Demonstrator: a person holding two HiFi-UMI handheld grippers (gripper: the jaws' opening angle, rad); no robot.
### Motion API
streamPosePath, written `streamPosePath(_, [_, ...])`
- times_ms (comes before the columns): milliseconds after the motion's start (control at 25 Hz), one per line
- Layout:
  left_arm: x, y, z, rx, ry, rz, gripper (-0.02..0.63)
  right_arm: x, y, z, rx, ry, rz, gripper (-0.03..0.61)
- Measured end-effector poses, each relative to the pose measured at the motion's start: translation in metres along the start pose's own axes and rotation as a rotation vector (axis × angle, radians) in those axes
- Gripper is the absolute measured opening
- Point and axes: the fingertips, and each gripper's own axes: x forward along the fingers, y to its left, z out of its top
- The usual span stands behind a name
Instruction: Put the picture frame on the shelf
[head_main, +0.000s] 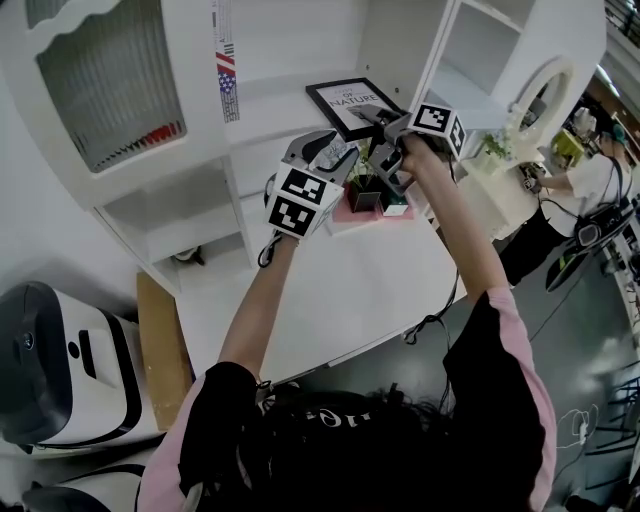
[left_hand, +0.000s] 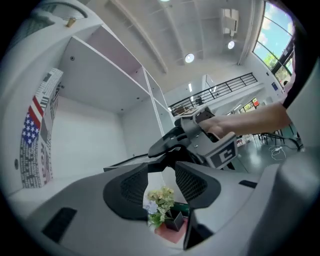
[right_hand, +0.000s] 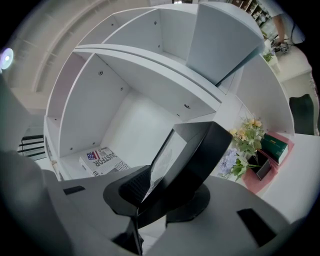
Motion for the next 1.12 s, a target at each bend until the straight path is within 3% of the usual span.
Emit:
streamPosePath(160, [0.018, 0.001, -0.003, 0.003, 0.046, 0.022, 0.187, 0.001, 0.000, 0.001, -0.019, 0.024, 0.017, 0.098])
streamPosePath(440, [0.036, 0.015, -0.003, -0.039, 0.033, 0.148, 0.187, -0.001, 0.007, -0.008, -0.039, 0.126, 0.055, 0.172])
streamPosePath(640, [0.051, 0.018, -0.010, -0.069, 0.063, 0.131, 0.202, -0.007, 0.000, -0.022, -0.029, 0.175, 0.058, 0.216])
streamPosePath(1000, [0.064, 0.021, -0.008, -0.097, 0.073, 0.139, 0.201, -0.032, -0.007, -0.017, -0.054, 0.144, 0.080, 0.216])
streamPosePath(1120, [0.059, 0.017, -0.006, -0.145, 0.058, 0.114, 0.207, -0.039, -0.011, -0.018, -0.068, 0.146, 0.090, 0.216])
